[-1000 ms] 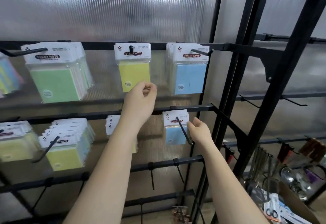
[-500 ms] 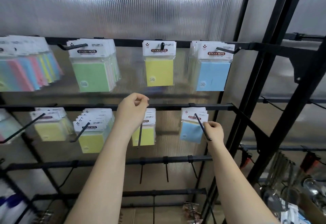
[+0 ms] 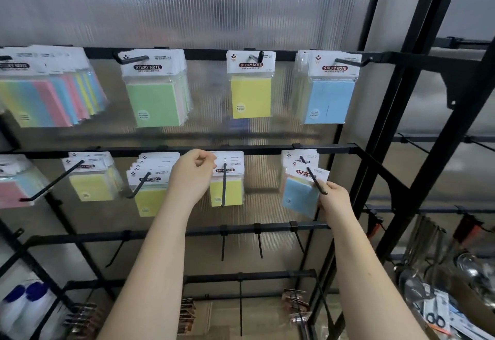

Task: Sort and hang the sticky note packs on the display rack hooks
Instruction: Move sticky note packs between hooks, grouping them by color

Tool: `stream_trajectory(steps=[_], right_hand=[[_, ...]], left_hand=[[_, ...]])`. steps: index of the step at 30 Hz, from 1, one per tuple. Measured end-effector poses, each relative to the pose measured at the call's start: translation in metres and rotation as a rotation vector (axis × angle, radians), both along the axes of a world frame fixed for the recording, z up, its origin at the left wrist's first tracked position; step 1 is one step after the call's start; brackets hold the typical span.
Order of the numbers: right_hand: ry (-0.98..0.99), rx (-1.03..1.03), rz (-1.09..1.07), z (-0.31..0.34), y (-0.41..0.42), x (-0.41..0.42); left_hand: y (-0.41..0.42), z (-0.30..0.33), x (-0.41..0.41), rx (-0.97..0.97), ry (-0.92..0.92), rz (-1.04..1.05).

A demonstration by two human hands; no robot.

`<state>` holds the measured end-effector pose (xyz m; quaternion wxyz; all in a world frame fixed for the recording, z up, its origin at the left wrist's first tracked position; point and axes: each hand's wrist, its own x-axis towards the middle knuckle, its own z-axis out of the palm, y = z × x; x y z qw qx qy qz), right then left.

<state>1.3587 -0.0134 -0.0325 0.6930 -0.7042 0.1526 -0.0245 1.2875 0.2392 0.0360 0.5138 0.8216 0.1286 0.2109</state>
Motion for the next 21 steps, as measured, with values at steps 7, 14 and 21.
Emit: stream_trajectory(steps=[7, 14, 21], right_hand=[[-0.036, -0.126, -0.055, 0.005, -0.005, -0.026], [-0.080, -0.456, -0.056, 0.027, -0.010, -0.047], [-0.091, -0.670, -0.014, 0.044, -0.014, -0.066]], left_hand=[[0.007, -0.046, 0.011, -0.093, 0.129, 0.055], [0.005, -0.061, 0.024, -0.097, 0.251, 0.079], [0.000, -0.072, 0.044, -0.090, 0.218, 0.021]])
